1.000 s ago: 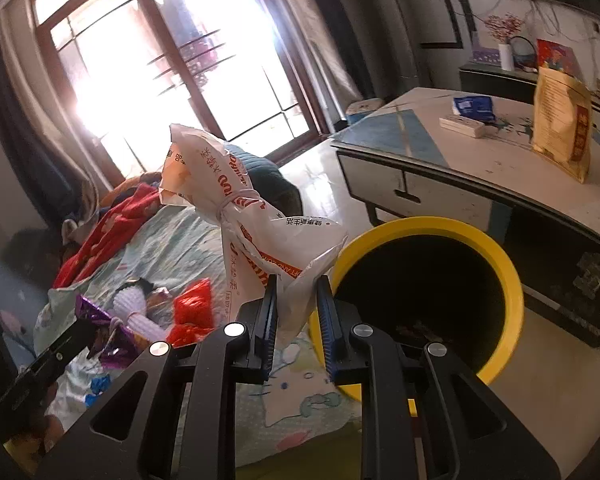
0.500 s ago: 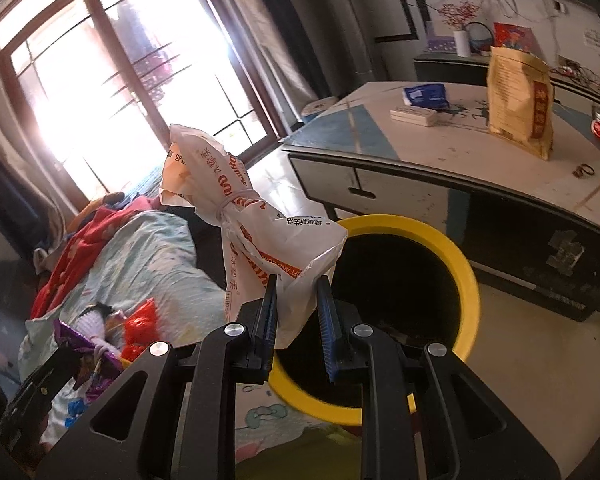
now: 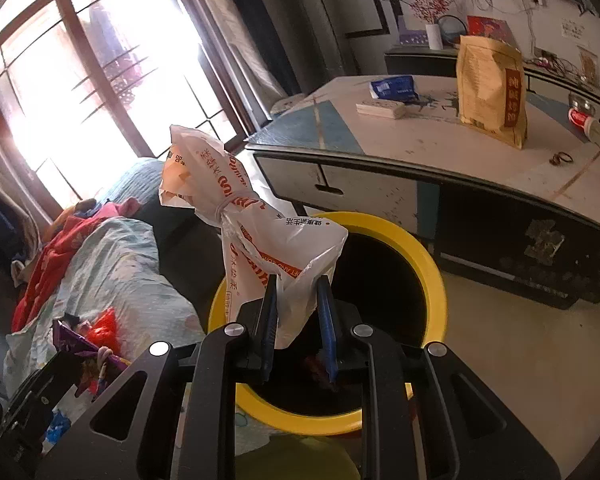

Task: Collect trash
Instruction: 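Open the left tool over the bin while the right tool releases the white bag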

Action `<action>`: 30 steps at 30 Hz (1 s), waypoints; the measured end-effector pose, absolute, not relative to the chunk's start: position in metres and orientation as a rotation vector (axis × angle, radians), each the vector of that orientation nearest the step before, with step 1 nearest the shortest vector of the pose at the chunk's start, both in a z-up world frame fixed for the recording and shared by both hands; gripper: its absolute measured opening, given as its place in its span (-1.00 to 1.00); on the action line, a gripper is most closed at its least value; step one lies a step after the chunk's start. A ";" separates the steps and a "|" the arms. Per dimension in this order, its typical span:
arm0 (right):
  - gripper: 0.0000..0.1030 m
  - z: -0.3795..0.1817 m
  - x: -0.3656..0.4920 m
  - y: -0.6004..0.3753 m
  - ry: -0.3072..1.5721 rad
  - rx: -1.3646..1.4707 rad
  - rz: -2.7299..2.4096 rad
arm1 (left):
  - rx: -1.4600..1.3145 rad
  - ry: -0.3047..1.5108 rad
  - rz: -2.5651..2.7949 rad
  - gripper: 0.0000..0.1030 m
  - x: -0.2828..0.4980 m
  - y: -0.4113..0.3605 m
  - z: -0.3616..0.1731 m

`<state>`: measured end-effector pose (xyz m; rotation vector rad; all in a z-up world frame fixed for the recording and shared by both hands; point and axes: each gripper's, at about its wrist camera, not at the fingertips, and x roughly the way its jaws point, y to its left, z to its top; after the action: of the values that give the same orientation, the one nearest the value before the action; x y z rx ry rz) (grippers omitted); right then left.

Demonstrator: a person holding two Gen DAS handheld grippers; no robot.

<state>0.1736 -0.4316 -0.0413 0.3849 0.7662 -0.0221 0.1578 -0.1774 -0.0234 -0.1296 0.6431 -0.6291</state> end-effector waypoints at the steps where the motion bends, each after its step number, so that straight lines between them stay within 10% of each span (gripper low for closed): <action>1: -0.64 -0.043 0.173 -0.432 0.770 0.386 -0.028 | -0.129 0.645 -0.630 -0.85 0.159 -0.179 -0.024; 26: -0.51 -0.083 0.189 -0.460 0.901 0.463 -0.125 | -0.098 0.756 -0.625 -0.85 0.201 -0.220 -0.068; 30: -0.38 -0.086 0.189 -0.463 0.903 0.480 -0.142 | -0.105 0.782 -0.622 -0.27 0.205 -0.221 -0.074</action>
<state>0.1893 -0.4629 -0.0857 0.4804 0.9031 -0.1420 0.2054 -0.2212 -0.0735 -0.1051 0.7825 -0.6219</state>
